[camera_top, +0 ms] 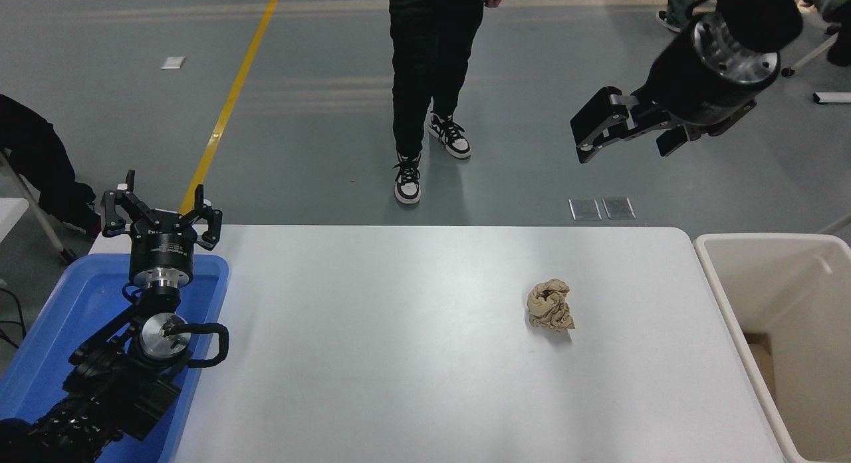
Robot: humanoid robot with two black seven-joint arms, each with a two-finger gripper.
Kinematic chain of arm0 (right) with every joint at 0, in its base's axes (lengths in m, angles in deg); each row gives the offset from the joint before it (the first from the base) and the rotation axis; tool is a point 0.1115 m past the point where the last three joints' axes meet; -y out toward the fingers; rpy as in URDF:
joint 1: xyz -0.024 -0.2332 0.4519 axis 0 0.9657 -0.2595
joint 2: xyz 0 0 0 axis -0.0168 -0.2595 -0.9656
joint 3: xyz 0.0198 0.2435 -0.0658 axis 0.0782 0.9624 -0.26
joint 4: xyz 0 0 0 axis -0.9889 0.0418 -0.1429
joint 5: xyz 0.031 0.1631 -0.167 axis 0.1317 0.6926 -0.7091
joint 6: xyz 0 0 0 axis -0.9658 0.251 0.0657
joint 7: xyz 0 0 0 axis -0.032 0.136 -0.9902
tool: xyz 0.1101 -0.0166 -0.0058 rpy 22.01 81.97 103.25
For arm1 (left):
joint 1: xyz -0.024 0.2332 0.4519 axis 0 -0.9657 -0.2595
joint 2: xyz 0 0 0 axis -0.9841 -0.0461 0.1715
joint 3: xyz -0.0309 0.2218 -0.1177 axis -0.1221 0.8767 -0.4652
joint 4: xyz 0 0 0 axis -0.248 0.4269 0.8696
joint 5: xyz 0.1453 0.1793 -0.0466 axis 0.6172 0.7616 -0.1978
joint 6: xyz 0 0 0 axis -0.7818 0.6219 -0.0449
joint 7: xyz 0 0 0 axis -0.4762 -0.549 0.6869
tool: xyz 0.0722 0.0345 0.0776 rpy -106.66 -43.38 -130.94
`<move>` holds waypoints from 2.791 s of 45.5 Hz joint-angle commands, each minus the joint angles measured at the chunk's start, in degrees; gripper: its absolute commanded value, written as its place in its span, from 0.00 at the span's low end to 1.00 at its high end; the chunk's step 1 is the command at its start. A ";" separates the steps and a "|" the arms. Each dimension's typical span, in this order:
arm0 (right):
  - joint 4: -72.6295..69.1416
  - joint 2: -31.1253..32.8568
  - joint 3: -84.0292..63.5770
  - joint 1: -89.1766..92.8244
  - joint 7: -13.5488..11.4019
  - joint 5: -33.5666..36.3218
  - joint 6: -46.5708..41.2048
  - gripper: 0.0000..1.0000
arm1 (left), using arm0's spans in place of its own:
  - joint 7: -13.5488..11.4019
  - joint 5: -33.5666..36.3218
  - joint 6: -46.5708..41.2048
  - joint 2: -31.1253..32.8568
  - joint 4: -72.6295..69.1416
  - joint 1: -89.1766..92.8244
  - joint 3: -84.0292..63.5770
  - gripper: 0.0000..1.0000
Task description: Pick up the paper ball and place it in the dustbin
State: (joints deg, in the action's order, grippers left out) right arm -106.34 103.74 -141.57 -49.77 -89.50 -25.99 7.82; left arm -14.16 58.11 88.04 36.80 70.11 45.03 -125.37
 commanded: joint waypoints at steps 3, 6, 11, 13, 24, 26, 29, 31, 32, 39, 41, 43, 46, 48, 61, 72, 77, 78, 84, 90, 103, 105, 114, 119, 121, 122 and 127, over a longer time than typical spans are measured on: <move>3.20 -3.20 0.86 3.80 -0.08 1.12 -0.42 1.00 | 0.00 0.00 0.00 0.00 0.00 0.00 0.08 0.99; 4.87 -4.25 0.86 6.52 -0.08 1.12 2.03 1.00 | 0.00 0.00 0.00 0.00 0.00 0.00 0.08 0.99; 6.11 -5.92 0.86 12.06 -0.17 0.95 8.97 1.00 | 0.00 0.00 0.00 0.00 0.00 0.00 0.08 0.99; 6.20 -6.54 0.86 14.17 -0.08 0.77 11.95 1.00 | 0.08 0.00 0.00 0.00 0.00 0.00 0.08 0.99; 12.60 -8.56 2.88 30.42 -0.17 -0.54 23.04 1.00 | 0.08 0.00 0.00 0.00 0.00 0.00 0.08 0.99; 14.45 -8.65 2.96 33.68 -0.17 -1.07 24.00 1.00 | 0.00 0.00 0.00 0.00 0.00 0.00 0.08 0.99; 16.56 -9.09 3.40 38.51 -0.17 -2.56 25.94 1.00 | 0.09 0.00 0.00 0.00 0.00 0.00 0.08 0.99; 17.27 -9.35 3.93 41.67 -0.17 -3.62 27.52 1.00 | 0.08 0.00 0.00 0.00 0.00 0.00 0.08 0.99; 17.71 -9.44 4.19 43.08 -0.17 -4.23 28.39 1.00 | 0.09 0.00 0.00 0.00 0.00 0.00 0.08 0.99; 21.92 -10.67 5.16 53.19 -0.17 -8.89 34.29 1.00 | 0.09 0.00 0.00 0.00 0.00 0.00 0.08 0.99; 23.42 -11.11 5.78 55.56 -0.17 -9.77 35.43 1.00 | 0.09 0.09 0.00 0.00 0.00 0.00 0.08 0.99; 24.65 -11.37 6.74 57.50 -0.17 -10.12 36.22 1.00 | 0.09 0.09 0.00 0.00 0.00 0.00 0.08 0.99; 26.41 -12.08 8.23 59.70 -0.17 -10.13 36.93 1.00 | 0.09 0.09 0.00 0.00 0.00 0.00 0.08 0.99; 27.46 -12.43 9.38 61.10 -0.17 -10.13 37.10 1.00 | 0.09 0.09 0.00 0.00 0.00 0.00 0.08 0.99; 30.63 -13.40 14.39 66.12 -0.17 -10.39 37.37 1.00 | 0.09 0.09 0.00 0.00 0.00 0.00 0.08 0.99; 33.18 -14.72 15.10 69.99 -0.34 -10.56 39.21 1.00 | 0.09 0.09 0.00 0.00 0.00 0.00 0.08 0.99; 33.53 -15.68 15.18 71.22 -0.87 -11.18 40.00 1.00 | 0.09 0.09 0.00 0.00 0.00 0.00 0.08 0.99; 33.70 -15.77 15.18 71.48 -1.05 -11.53 40.27 1.00 | 0.09 0.09 0.00 0.00 0.00 0.00 0.08 0.99; 35.20 -16.30 15.18 72.71 -1.14 -13.02 42.02 0.99 | 0.09 0.09 0.00 0.00 0.00 0.00 0.08 0.99; 36.08 -16.74 15.18 73.15 -1.84 -13.11 43.26 0.85 | 0.09 0.09 0.00 0.00 0.00 0.00 0.08 0.99; 36.34 -16.65 15.09 73.07 -4.21 -13.03 42.82 0.16 | 0.09 0.09 0.00 0.00 0.00 0.00 0.08 0.99; 36.17 -16.65 14.92 72.45 -4.21 -13.03 42.47 0.00 | 0.09 0.09 0.00 0.00 0.00 0.00 0.08 0.99; 30.82 -12.79 13.51 65.34 -4.12 -12.24 37.28 0.00 | 0.09 0.09 0.00 0.00 0.00 0.00 0.08 0.99; 22.82 -8.31 10.10 57.61 -4.12 -11.71 35.88 0.00 | 0.09 0.09 0.00 0.00 0.00 0.00 0.08 0.99; 19.57 -6.64 7.72 54.01 -4.12 -11.53 35.44 0.00 | 0.09 0.09 0.00 0.00 0.00 0.00 0.08 0.99; 17.90 -5.93 6.49 51.91 -4.04 -11.27 35.09 0.00 | 0.09 0.09 0.00 0.00 0.00 0.00 0.08 0.99; 10.34 -2.86 1.74 41.80 -3.95 -8.64 32.71 0.00 | 0.09 0.09 0.00 0.00 0.00 0.00 0.08 0.99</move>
State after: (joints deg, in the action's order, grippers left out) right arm -82.16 94.26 -131.90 8.99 -93.51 -37.60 44.64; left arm -14.08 58.21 88.04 36.80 70.10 45.03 -125.28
